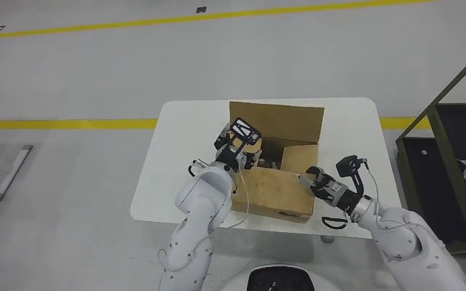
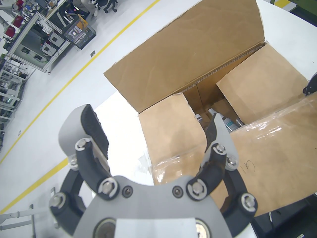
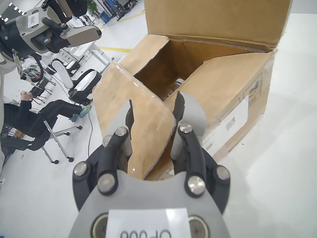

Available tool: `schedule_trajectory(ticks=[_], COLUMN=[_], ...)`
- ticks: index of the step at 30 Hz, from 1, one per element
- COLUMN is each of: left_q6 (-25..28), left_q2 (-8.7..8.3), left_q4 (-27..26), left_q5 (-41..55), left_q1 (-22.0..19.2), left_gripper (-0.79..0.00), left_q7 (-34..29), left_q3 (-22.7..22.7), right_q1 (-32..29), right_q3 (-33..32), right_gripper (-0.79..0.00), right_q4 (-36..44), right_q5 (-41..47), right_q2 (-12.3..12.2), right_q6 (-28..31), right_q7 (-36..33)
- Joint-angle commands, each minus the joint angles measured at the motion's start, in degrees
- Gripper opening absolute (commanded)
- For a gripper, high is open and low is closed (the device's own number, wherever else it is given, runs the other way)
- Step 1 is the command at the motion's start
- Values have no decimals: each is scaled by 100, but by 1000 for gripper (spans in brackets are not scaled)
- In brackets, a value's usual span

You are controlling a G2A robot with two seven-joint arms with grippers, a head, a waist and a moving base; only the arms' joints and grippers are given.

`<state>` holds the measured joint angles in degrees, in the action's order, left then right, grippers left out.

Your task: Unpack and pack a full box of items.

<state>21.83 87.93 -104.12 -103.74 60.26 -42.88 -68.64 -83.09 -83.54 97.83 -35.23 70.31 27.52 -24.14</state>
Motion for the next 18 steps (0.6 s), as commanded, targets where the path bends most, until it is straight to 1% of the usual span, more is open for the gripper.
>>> schedule_trajectory(ticks=[1,5,8,9,11,13,15,18], left_q6=[0,0,0,0,-89,-135,-148,-79], left_q2=[0,0,0,0,-5,-12,-11,-8], left_q4=[0,0,0,0,1,25,78,176], left_q5=[0,0,0,0,9,-51,-63,-59], left_q1=[0,0,0,0,35,-13,-118,-299], left_gripper=[0,0,0,0,0,0,0,0], left_q7=[0,0,0,0,75,15,-131,-430], left_q3=[0,0,0,0,-33,-68,-82,-67], right_q1=[-22,-73,-108,-108,-139,-187,-257,-390], right_q3=[-61,-201,-370,-435,-512,-580,-670,-793], right_gripper=[-785,-785,-785,-785,-785,-785,-785,-785], right_q4=[23,154,329,422,574,693,803,970], right_q5=[211,391,211,27,-267,-517,-785,-1302], right_q2=[-17,-71,-112,-128,-149,-169,-189,-210], right_q6=[71,315,416,442,590,851,1144,1354], right_q7=[-95,-364,-355,-323,-164,57,327,761])
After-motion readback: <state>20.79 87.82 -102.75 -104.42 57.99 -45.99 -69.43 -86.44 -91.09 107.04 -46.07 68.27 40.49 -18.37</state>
